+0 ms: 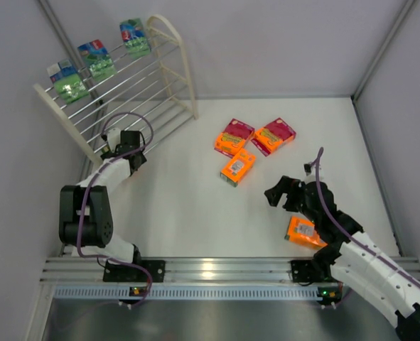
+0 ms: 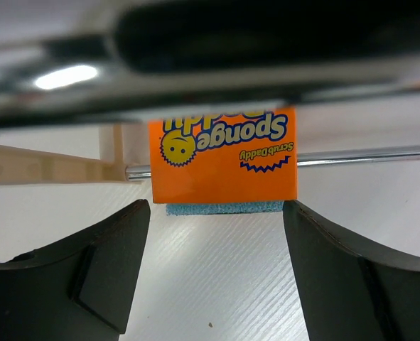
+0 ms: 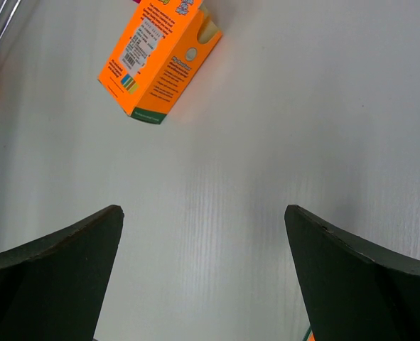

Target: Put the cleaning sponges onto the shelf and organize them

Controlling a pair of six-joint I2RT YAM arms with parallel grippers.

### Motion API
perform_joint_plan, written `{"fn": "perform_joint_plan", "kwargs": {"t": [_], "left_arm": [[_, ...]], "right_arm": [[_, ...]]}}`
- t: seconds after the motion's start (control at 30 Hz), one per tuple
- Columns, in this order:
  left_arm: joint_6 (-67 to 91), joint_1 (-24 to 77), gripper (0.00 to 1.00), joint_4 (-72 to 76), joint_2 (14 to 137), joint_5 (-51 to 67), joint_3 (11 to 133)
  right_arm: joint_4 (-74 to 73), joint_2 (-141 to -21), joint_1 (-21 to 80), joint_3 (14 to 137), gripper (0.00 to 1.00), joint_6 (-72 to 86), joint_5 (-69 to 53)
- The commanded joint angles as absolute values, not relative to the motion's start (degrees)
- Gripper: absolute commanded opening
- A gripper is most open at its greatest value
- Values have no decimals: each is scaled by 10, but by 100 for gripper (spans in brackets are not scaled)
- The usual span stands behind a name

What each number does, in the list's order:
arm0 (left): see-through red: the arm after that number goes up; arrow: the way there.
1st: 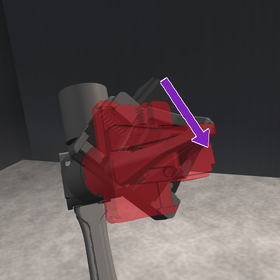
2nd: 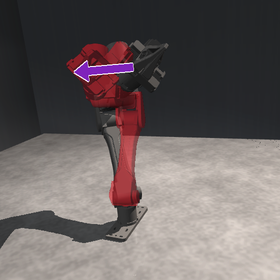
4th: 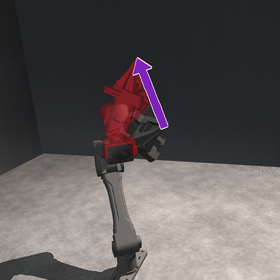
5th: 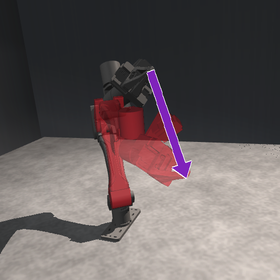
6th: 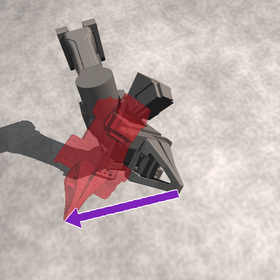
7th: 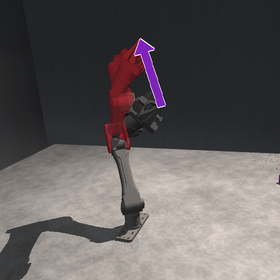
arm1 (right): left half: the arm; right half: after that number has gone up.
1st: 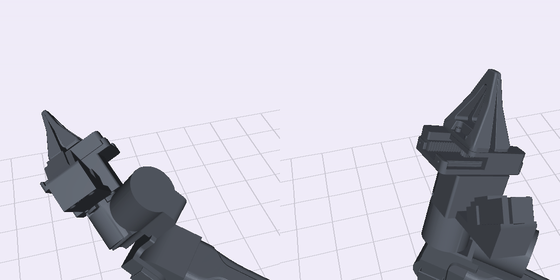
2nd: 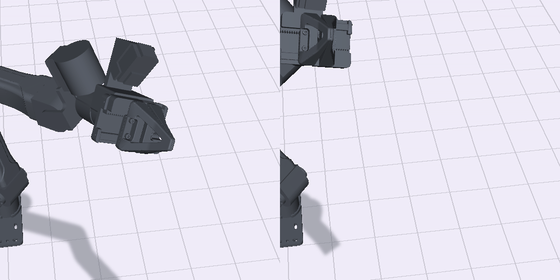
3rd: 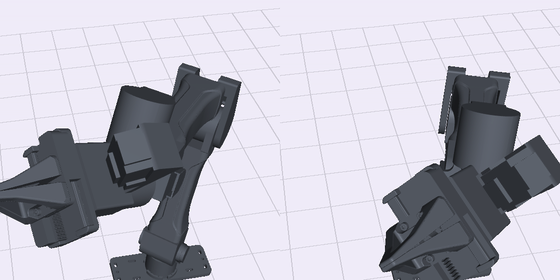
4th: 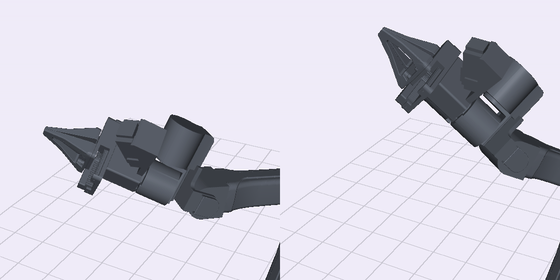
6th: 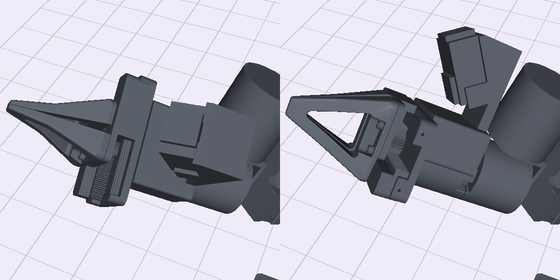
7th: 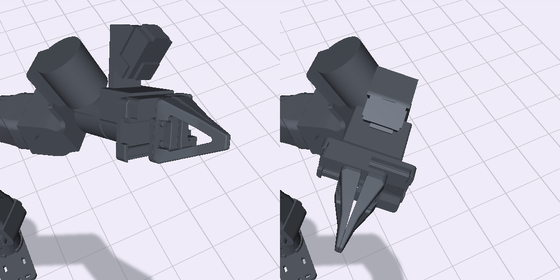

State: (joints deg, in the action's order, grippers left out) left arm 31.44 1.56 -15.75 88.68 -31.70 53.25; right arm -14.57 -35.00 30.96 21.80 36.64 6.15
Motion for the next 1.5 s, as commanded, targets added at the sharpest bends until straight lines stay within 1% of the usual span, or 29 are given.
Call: {"fn": "perform_joint_plan", "kwargs": {"t": [0.0,0.17,0.27,0.33,0.43,0.67,0.8,0.87,0.9,1.0,1.1,1.17,1.27,1.47], "left_arm": [[318,14,81,-131,896,-338,555],[313,14,82,-132,889,-331,555],[309,15,87,-134,871,-309,555],[307,15,93,-133,856,-294,550],[303,19,96,-141,817,-260,539],[295,62,98,-192,707,-239,522],[272,122,98,-189,678,-200,531],[251,176,98,-186,687,-194,543],[241,218,98,-182,694,-190,555],[203,291,98,-157,730,-178,577],[171,334,98,-132,776,-142,598],[145,346,98,-119,814,-97,622],[107,366,98,-116,870,-38,657],[51,379,98,-92,958,38,698]], "right_arm": [[-119,-347,308,221,99,370,68],[-120,-344,308,221,100,370,69],[-119,-345,308,221,99,370,68],[-119,-349,308,221,99,370,68],[-117,-352,309,223,99,371,68],[-126,-355,309,234,99,381,83],[-180,-361,308,259,99,409,153],[-202,-366,307,278,99,410,167],[-208,-369,307,285,100,408,176],[-224,-374,305,302,100,407,194],[-235,-379,301,317,99,406,206],[-236,-381,301,328,99,407,206],[-231,-387,294,343,99,411,175],[-197,-422,281,375,99,405,139]]}}
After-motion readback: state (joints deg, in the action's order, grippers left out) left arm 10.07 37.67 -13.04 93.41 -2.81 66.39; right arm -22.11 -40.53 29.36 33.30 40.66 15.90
